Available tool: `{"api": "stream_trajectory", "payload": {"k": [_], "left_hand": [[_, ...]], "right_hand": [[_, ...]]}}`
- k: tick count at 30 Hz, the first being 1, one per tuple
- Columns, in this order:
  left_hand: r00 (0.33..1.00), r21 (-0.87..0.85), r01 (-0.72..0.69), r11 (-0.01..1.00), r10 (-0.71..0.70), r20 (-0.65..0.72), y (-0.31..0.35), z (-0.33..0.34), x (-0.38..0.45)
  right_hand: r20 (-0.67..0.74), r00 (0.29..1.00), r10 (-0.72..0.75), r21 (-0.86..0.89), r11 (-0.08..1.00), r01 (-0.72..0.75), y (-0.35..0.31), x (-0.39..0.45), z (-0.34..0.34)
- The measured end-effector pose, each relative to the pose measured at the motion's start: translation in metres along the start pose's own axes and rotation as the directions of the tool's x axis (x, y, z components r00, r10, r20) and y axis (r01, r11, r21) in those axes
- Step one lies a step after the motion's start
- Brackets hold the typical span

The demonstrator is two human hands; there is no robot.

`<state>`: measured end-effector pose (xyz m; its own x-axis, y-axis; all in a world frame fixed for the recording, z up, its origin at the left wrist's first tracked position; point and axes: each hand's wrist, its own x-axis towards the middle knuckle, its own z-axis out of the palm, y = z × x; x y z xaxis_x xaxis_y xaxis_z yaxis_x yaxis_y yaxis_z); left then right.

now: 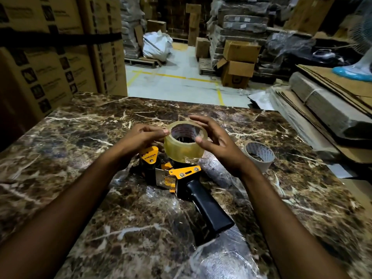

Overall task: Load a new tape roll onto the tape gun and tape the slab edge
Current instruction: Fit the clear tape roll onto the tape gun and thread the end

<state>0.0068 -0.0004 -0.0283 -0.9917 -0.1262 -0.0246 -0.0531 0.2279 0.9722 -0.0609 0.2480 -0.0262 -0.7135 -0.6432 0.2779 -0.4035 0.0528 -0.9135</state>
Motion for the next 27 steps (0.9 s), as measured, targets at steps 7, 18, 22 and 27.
{"api": "stream_trajectory", "payload": {"k": [7, 18, 22, 27], "left_hand": [[1.0, -0.009, 0.026, 1.0, -0.026, 0.004, 0.001, 0.0, 0.0], [0.999, -0.059, 0.053, 0.997, -0.053, 0.001, 0.0, 0.003, -0.007], [0.998, -0.038, 0.068, 0.997, -0.068, -0.007, -0.001, 0.002, -0.007], [1.0, -0.045, -0.023, 0.999, 0.024, 0.009, 0.003, 0.012, -0.011]], "right_hand": [[-0.093, 0.99, 0.106, 0.184, 0.979, -0.088, 0.012, 0.002, 0.003], [-0.092, 0.984, 0.15, 0.335, 0.936, -0.111, 0.016, -0.003, 0.008], [-0.121, 0.978, 0.167, 0.361, 0.926, -0.113, 0.016, -0.005, 0.012], [-0.166, 0.981, 0.104, 0.244, 0.968, -0.061, 0.015, -0.007, 0.016]]}}
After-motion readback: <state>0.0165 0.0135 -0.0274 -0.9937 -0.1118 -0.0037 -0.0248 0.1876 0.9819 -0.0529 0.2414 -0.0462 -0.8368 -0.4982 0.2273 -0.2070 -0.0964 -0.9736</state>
